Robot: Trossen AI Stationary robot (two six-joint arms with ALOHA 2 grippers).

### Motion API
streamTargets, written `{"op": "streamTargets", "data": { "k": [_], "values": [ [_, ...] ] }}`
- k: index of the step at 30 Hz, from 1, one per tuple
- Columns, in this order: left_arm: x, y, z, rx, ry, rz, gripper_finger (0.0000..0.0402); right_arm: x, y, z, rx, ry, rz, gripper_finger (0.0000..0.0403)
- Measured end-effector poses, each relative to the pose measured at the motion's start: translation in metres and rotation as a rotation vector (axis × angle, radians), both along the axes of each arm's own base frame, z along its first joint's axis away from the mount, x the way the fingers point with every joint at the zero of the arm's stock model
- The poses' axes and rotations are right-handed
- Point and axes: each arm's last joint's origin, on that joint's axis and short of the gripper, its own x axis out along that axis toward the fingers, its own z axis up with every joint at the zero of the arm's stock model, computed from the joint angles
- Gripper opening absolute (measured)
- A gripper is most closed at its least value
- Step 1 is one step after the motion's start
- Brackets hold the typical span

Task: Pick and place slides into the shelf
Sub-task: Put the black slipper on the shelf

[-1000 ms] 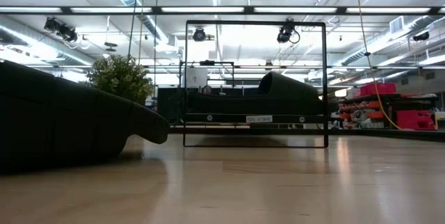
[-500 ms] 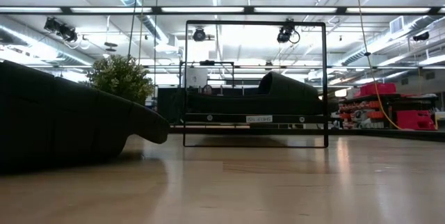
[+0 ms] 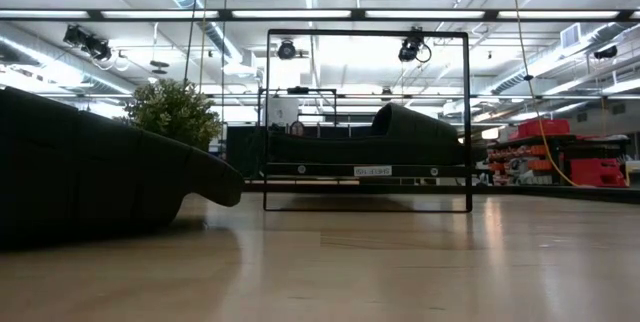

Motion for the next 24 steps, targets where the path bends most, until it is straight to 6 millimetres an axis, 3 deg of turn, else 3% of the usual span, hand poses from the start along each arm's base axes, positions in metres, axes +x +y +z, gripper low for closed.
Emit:
{"op": "streamTargets", "data": {
  "k": [12,24],
  "values": [
    [-0.004,-0.030,-0.024,-0.092,-0.001,0.029,0.0263,0.006,-0.014,-0.008,-0.019,0.061,-0.028,0.0162],
    [0.008,-0.038,-0.055,0.029,0.145,-0.034,0.0263,0.008,-0.017,-0.009,-0.063,0.059,0.003,0.0173]
  ]
}}
